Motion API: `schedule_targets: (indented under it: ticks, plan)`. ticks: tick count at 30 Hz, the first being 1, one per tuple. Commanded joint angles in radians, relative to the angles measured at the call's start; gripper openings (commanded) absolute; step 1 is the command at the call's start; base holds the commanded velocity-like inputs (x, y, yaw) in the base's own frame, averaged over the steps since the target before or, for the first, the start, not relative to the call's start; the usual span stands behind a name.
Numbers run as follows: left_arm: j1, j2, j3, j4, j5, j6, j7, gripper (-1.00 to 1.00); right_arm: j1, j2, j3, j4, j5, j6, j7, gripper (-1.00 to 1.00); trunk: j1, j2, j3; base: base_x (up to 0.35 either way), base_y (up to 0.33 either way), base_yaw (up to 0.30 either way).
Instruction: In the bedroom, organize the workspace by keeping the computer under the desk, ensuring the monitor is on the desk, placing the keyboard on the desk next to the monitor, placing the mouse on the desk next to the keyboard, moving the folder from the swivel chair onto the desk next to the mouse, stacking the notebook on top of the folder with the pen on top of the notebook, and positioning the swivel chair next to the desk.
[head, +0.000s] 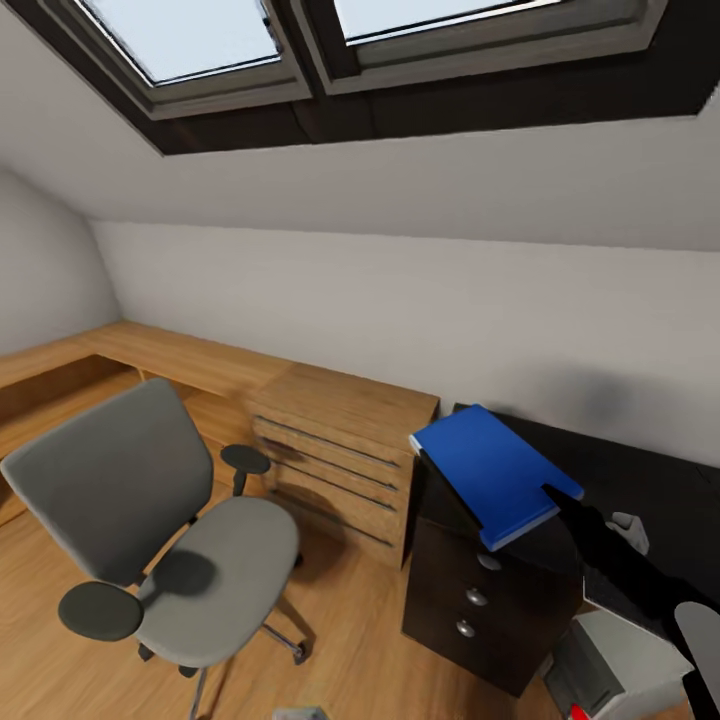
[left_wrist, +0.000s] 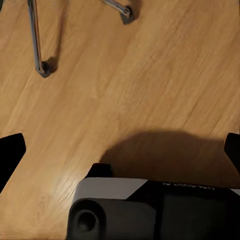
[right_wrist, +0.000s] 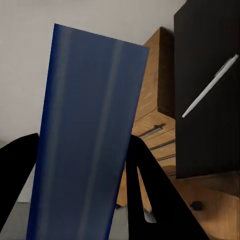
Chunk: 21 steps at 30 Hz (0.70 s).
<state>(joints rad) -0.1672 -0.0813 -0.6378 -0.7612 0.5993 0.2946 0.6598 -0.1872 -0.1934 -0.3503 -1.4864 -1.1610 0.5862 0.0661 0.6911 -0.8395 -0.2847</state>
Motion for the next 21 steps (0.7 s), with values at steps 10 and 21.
schedule_targets:
  ticks: [10, 21]
  plan:
    - [-0.002, 0.001, -0.016, 0.352, -0.021, -0.301, -0.160, 1.00, -0.001, -0.001, -0.004, 0.000, 0.001, 0.006, 0.004, -1.00, -0.023, 0.041, 0.018, 0.000, 0.000, -0.300]
    - [-0.002, 0.001, -0.017, 0.520, -0.019, -0.547, -0.293, 1.00, -0.001, 0.002, -0.006, 0.004, 0.018, -0.001, 0.006, -1.00, -0.023, 0.041, 0.018, 0.000, 0.000, -0.297]
